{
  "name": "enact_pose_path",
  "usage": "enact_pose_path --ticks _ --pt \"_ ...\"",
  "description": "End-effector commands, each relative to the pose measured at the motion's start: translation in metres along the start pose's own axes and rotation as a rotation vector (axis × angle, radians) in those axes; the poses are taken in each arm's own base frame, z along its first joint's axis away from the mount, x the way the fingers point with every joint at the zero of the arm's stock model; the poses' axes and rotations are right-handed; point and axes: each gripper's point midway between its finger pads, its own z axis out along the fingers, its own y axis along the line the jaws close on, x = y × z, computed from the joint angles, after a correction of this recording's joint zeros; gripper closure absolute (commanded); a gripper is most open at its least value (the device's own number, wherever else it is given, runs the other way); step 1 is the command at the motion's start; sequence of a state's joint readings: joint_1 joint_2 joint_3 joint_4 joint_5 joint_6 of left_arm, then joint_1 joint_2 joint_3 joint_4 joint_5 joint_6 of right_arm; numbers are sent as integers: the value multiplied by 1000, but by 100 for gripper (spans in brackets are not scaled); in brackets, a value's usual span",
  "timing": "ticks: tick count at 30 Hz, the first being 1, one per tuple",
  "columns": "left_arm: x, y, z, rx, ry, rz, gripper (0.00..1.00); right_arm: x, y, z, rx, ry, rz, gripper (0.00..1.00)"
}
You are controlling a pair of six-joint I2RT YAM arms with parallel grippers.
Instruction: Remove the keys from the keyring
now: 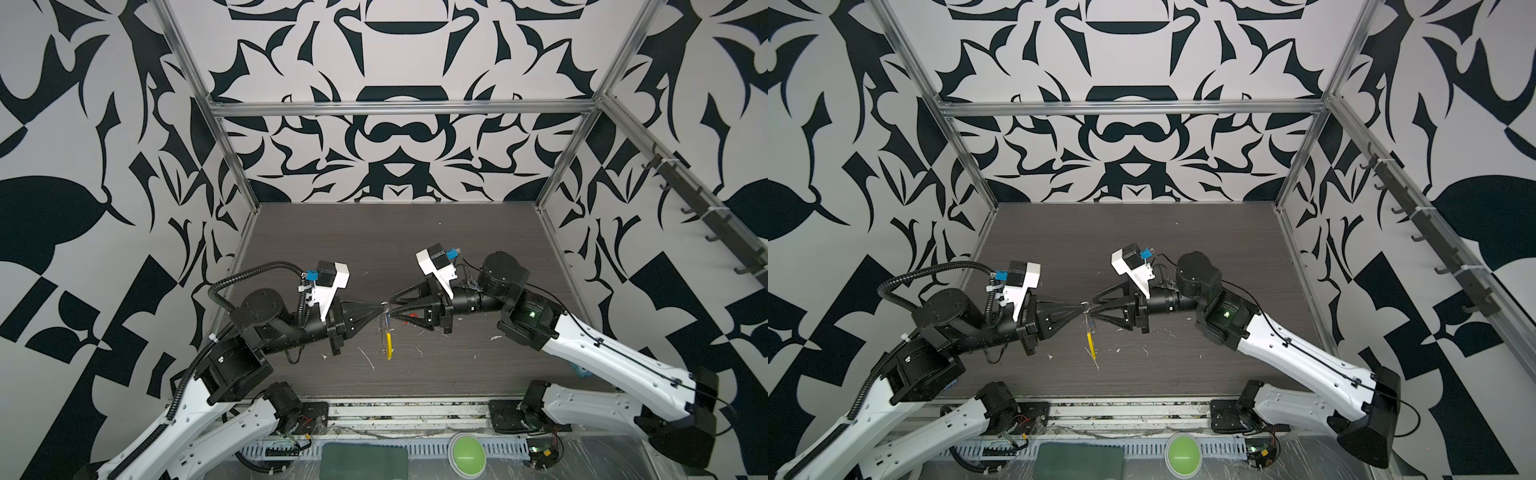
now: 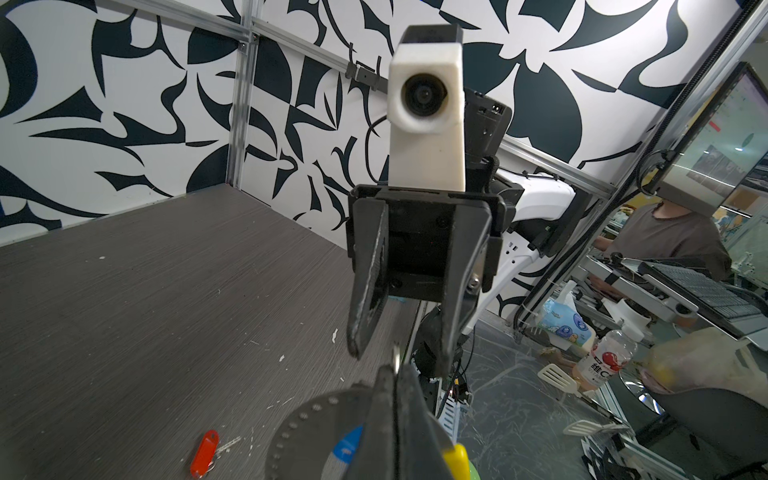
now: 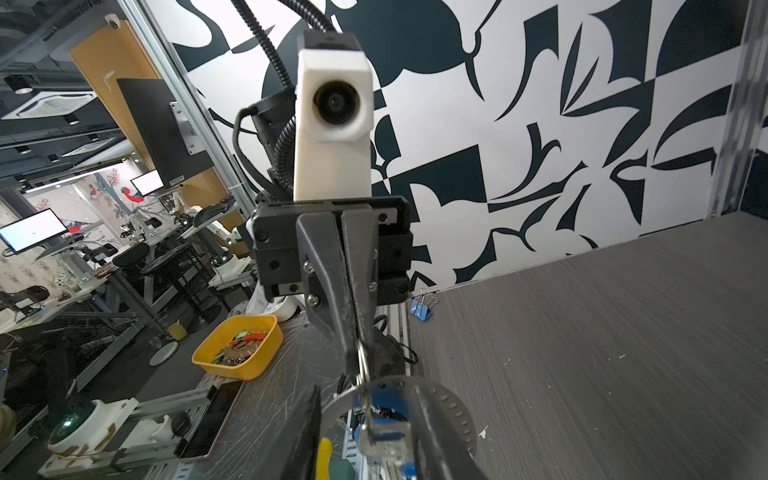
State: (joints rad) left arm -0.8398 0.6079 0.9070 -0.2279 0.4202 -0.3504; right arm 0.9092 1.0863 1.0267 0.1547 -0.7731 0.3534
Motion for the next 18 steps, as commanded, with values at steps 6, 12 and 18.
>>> enact_pose_path --ticks 6,12,18 --pt "-12 -8 -5 19 -34 20 100 -17 8 2 -34 -39 -23 70" --pt "-11 -8 -4 26 -30 16 100 -16 7 3 -33 -36 -17 79" --pt "-9 -9 -2 35 -23 7 100 -15 5 4 -34 -32 -11 100"
